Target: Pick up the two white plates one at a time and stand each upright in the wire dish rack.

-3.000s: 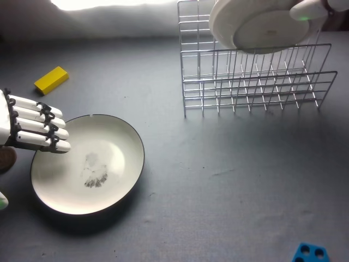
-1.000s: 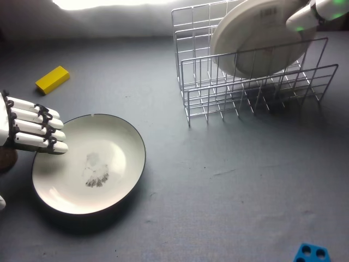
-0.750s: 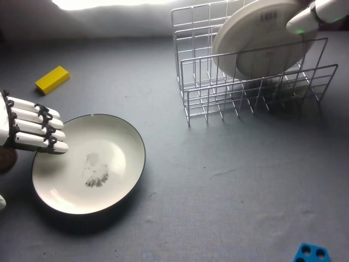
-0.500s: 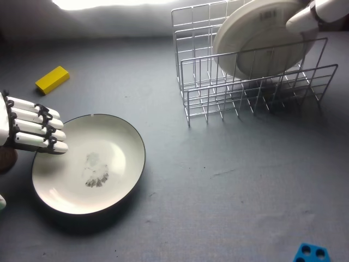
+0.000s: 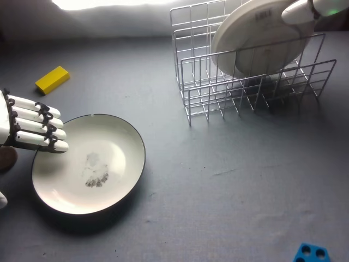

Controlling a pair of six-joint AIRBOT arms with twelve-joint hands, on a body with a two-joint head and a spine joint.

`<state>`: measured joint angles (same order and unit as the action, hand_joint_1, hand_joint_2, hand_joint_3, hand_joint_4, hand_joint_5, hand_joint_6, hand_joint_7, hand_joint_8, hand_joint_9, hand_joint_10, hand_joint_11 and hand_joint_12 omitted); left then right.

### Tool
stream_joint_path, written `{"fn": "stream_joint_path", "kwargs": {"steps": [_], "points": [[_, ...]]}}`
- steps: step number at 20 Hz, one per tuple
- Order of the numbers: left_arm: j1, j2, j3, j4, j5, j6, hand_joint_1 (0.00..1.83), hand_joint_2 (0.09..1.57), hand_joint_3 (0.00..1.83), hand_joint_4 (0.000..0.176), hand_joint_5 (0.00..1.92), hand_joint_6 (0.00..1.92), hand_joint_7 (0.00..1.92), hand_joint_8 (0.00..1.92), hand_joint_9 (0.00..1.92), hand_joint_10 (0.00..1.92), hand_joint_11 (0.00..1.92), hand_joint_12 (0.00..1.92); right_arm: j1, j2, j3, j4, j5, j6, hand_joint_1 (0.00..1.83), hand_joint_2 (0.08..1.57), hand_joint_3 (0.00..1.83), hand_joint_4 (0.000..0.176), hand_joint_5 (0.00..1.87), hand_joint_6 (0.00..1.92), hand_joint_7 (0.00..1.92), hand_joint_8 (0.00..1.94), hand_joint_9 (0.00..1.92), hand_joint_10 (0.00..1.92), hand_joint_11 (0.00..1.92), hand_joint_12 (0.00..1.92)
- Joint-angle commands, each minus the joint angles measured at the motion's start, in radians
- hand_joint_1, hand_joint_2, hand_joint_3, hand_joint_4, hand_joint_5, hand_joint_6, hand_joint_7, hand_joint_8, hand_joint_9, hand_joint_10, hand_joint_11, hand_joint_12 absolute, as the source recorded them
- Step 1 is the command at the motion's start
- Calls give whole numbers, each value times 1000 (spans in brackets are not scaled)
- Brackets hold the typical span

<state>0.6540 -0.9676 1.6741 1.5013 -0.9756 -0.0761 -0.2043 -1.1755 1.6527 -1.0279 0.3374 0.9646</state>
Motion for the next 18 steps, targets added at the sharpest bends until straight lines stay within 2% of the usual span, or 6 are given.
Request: {"fn": "stream_joint_path", "kwargs": {"steps": [1,2,8,14,18], "points": [[-9,7,2,-56,-23,2,0,1033,0,0,57,5,70,7,46,8,2,1,12,7,6,45,50,10,1377,1045,0,0,867,45,954,19,915,66,505,1067],[-10,7,2,-56,-23,2,0,1030,0,0,46,0,55,1,28,1,0,0,12,7,6,46,51,10,1361,1067,4,0,831,21,919,4,887,45,444,1113],[-10,8,1,-55,-23,-1,0,1037,2,0,50,9,53,4,24,3,0,0,45,15,4,48,75,7,1301,1073,0,0,753,0,854,0,844,13,350,1203],[-8,9,0,-55,-24,-1,0,1035,1,0,42,7,47,5,23,6,0,0,67,34,-36,48,91,-76,1267,1076,0,0,649,1,760,2,776,4,269,1244],[2,8,0,-55,-24,-1,0,1039,3,0,34,5,51,5,27,6,0,0,73,34,-75,49,122,-271,1247,1083,4,0,669,5,765,1,778,3,298,1234]]}}
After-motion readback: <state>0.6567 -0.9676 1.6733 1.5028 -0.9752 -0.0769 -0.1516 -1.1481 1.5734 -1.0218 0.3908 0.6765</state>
